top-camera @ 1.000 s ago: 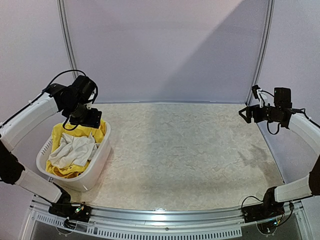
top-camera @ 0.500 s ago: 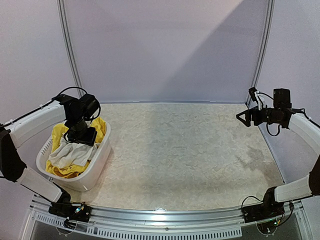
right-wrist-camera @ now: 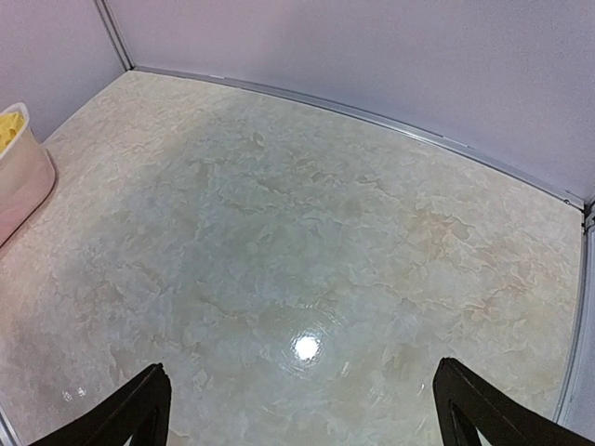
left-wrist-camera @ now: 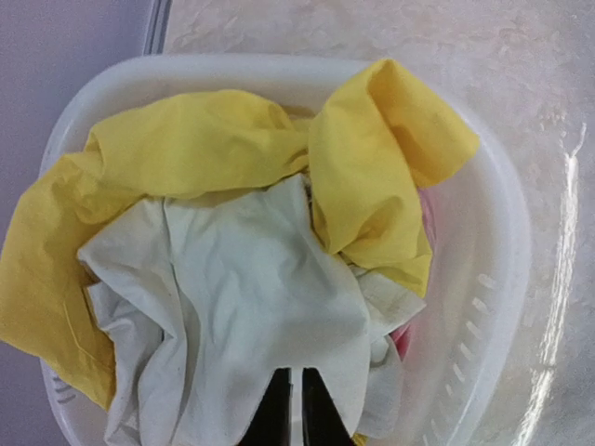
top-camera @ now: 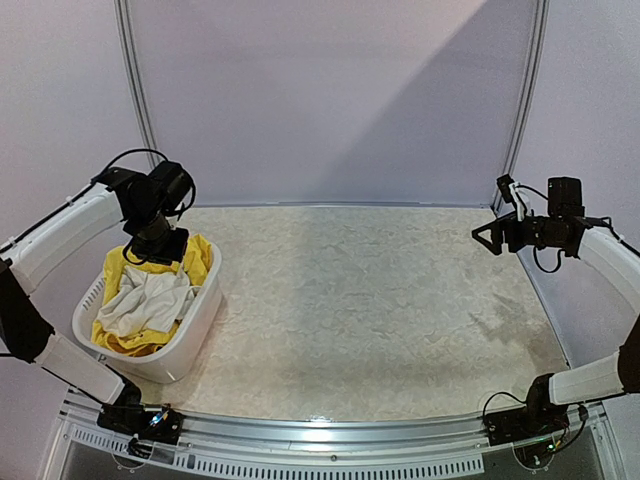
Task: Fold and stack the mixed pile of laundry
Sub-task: Pick up the crumpled T-shirt from the bin.
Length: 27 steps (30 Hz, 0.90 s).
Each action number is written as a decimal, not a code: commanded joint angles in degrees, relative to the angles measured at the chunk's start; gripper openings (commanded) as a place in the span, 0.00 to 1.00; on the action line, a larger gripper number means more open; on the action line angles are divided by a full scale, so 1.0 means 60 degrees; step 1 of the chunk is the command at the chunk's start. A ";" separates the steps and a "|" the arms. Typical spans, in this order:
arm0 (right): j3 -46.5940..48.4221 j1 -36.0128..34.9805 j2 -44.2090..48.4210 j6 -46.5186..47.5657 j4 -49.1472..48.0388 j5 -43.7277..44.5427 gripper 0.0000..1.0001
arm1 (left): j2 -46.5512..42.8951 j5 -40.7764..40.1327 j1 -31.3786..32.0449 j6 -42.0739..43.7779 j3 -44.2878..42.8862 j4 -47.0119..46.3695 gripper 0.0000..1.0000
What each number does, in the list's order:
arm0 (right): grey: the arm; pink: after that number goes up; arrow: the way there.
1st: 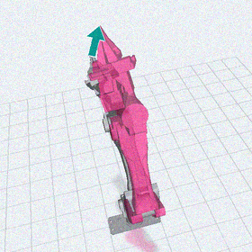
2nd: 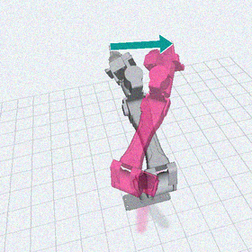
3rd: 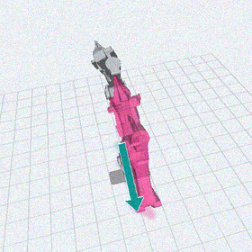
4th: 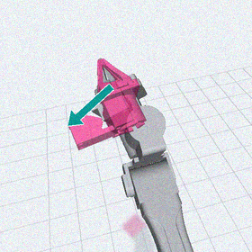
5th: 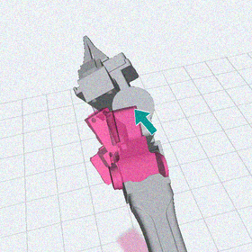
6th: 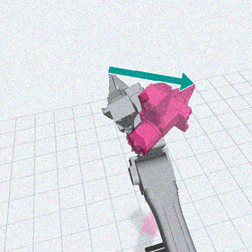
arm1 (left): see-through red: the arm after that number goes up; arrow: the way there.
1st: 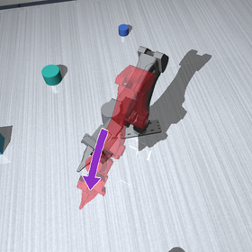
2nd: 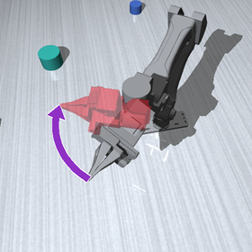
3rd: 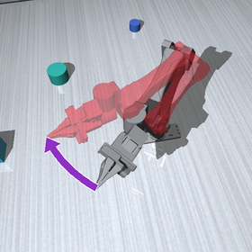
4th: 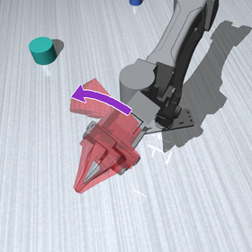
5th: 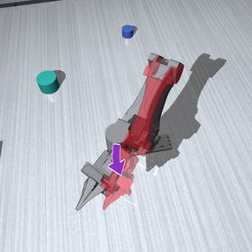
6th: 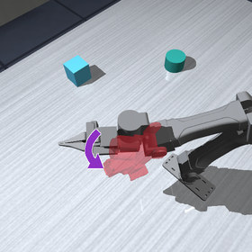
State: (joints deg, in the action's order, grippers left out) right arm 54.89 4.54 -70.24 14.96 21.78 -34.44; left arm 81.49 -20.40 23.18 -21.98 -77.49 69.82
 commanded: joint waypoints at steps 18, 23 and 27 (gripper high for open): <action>0.0007 -0.0038 0.0271 0.0465 0.0398 -0.0475 0.99 | 0.0368 0.0430 -0.0383 0.0123 0.1860 0.0099 0.46; -0.0022 -0.0038 0.0446 0.0494 0.0427 -0.0428 0.99 | 0.0442 0.0507 -0.0423 0.0283 0.1567 0.0188 0.08; -0.0024 -0.0038 0.0507 0.0509 0.0427 -0.0432 0.99 | 0.0283 0.0070 -0.0427 0.0346 0.0424 0.0852 0.00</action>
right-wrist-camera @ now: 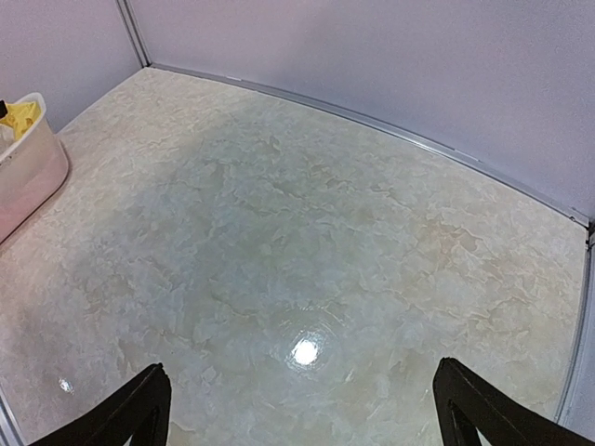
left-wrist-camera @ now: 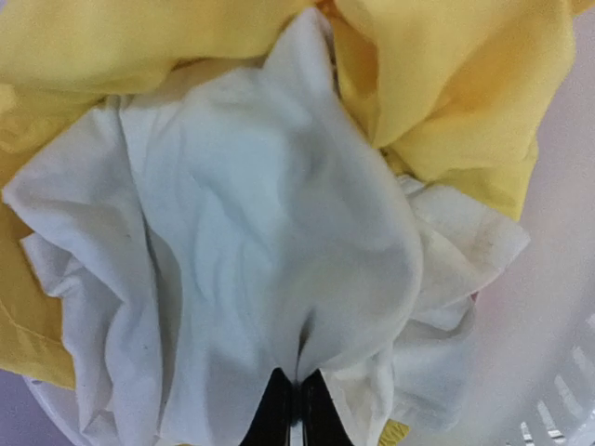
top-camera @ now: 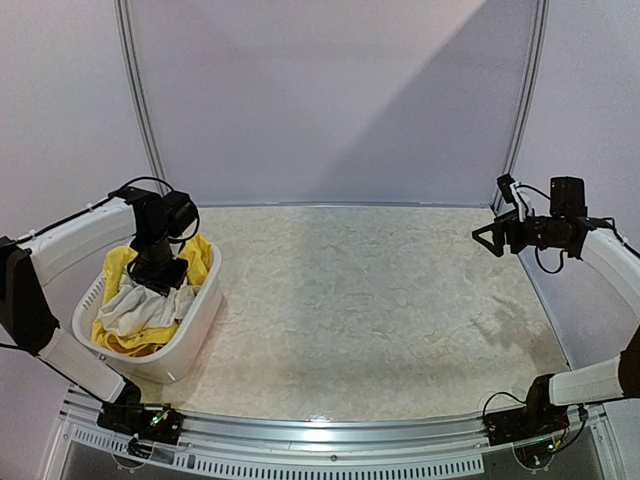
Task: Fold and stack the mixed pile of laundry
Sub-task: Pick up the crumpled T-shirt from the bin, then place the crumpled T-shirt at the center of the board.
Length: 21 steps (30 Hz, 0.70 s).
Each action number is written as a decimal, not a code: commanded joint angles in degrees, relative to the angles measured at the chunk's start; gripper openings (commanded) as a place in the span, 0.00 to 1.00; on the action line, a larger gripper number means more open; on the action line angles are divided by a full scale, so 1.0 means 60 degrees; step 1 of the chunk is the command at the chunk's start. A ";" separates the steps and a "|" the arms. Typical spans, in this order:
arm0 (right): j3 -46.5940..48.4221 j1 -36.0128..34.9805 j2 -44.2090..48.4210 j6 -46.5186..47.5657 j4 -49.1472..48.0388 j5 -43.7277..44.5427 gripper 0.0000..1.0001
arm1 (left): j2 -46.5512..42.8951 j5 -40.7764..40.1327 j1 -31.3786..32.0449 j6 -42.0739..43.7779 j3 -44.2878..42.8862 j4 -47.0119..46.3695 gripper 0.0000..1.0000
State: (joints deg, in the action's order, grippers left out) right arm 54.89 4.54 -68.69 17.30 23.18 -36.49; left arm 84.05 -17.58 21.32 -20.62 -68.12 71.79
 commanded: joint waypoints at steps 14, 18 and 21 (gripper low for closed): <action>-0.0081 -0.0038 0.0285 0.0120 0.0110 -0.0117 0.99 | 0.2152 -0.0516 0.1022 0.1183 -1.1810 0.1016 0.00; -0.0096 -0.0038 0.0249 0.0120 0.0104 -0.0085 0.99 | 0.2753 0.0598 0.1549 0.1750 -1.3344 -0.0721 0.00; -0.0096 -0.0038 0.0211 0.0112 0.0092 -0.0100 0.99 | 0.3016 0.1040 0.2101 0.1972 -1.3873 -0.2206 0.00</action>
State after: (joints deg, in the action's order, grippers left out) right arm 54.78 4.54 -67.99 17.47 23.16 -36.77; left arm 100.27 -17.30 29.71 -12.40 -147.06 73.19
